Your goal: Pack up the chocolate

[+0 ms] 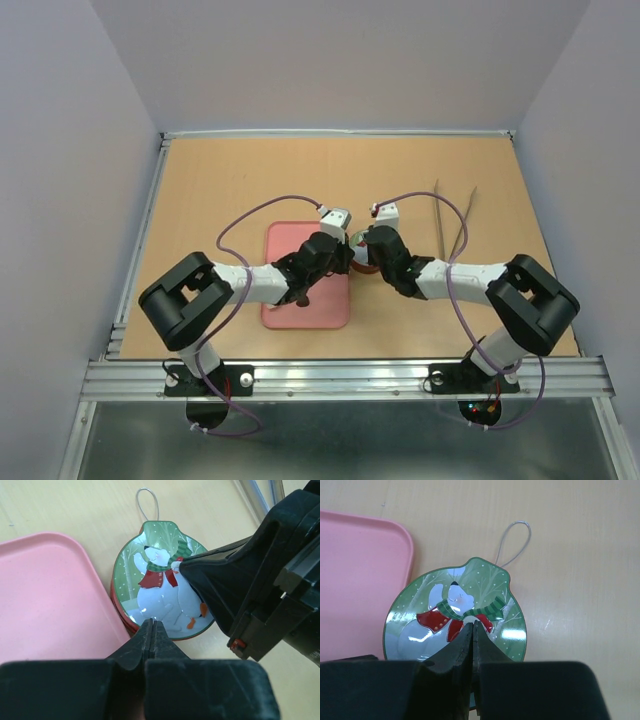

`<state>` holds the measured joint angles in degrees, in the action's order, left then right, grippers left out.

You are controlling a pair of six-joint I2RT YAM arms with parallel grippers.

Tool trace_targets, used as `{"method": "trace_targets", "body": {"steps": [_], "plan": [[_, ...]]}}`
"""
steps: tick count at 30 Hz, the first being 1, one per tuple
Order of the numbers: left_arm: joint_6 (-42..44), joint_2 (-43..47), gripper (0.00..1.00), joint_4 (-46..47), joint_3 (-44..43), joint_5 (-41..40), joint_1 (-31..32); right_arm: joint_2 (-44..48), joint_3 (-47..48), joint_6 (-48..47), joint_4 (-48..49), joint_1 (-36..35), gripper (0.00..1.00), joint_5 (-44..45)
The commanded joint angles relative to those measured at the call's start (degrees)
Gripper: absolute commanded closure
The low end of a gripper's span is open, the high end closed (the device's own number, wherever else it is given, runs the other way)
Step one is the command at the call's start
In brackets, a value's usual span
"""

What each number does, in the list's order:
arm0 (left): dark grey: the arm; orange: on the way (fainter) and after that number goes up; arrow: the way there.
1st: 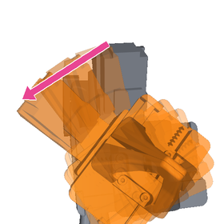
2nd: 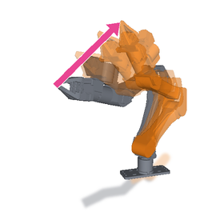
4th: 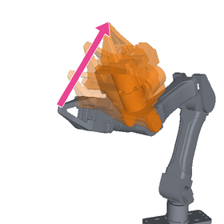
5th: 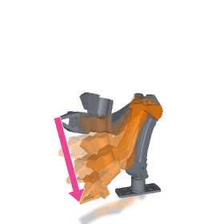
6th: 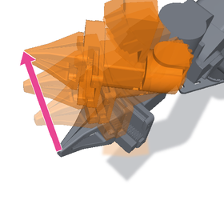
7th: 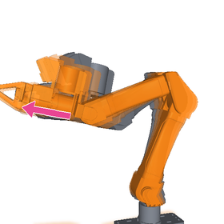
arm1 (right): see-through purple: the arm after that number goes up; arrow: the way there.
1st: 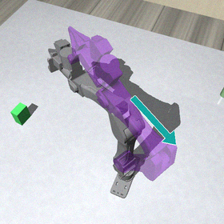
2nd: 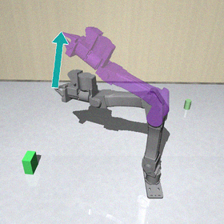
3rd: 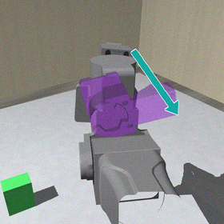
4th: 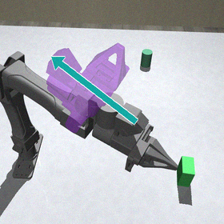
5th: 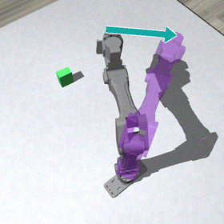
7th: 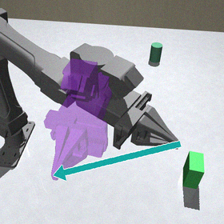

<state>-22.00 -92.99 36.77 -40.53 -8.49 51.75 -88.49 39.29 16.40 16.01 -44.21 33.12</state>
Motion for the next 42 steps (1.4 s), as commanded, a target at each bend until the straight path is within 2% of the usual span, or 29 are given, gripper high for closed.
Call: {"method": "trace_targets", "body": {"steps": [1,14,24,27,31,33,34,35,37,38,40,41,42], "plan": [[1.43,-1.75,1.00,4.09,-3.32,1.90,0.11,-1.42,2.81,3.28,-0.63,0.35,0.95,-1.92],[-0.86,-6.06,1.00,4.97,-2.00,3.74,0.11,-4.41,1.84,9.26,-4.14,0.35,0.97,-5.26],[3.36,-0.62,1.00,2.08,-5.25,2.08,-2.26,6.04,4.04,3.73,-8.10,0.61,0.94,2.11],[4.59,2.62,1.00,0.14,-5.52,1.02,-4.19,9.03,4.13,2.15,-8.80,2.45,0.91,3.08],[6.09,7.55,1.00,-2.14,-4.99,0.32,-11.29,11.58,3.78,0.56,-8.89,7.98,0.82,0.72],[6.44,10.10,1.00,-3.19,-4.90,0.23,-14.55,11.94,3.87,0.12,-8.89,12.97,0.76,-3.23],[6.62,10.89,1.00,-4.33,-4.82,0.58,-18.57,11.94,4.04,-0.05,-8.89,14.40,0.68,-4.37],[6.71,12.38,0.99,-4.95,-4.90,0.84,-20.53,11.94,4.22,-0.32,-8.80,15.89,0.64,-5.95],[6.79,13.88,0.88,-6.36,-5.08,1.89,-25.09,11.85,4.65,-1.55,-8.80,19.50,0.52,-7.19],[6.88,15.45,0.76,-8.10,-5.34,3.64,-29.81,11.93,5.09,-2.16,-8.80,21.68,0.42,-8.50],[6.97,17.13,0.59,-10.22,-5.70,5.41,-34.06,12.72,5.36,-2.43,-8.89,23.89,0.34,-10.09],[7.40,18.97,0.38,-12.84,-6.22,6.46,-37.73,13.34,5.19,-2.25,-8.89,24.95,0.31,-11.40],[7.84,20.12,0.28,-14.17,-6.49,6.30,-38.99,14.12,5.10,-1.99,-8.89,26.44,0.29,-12.02]]}}
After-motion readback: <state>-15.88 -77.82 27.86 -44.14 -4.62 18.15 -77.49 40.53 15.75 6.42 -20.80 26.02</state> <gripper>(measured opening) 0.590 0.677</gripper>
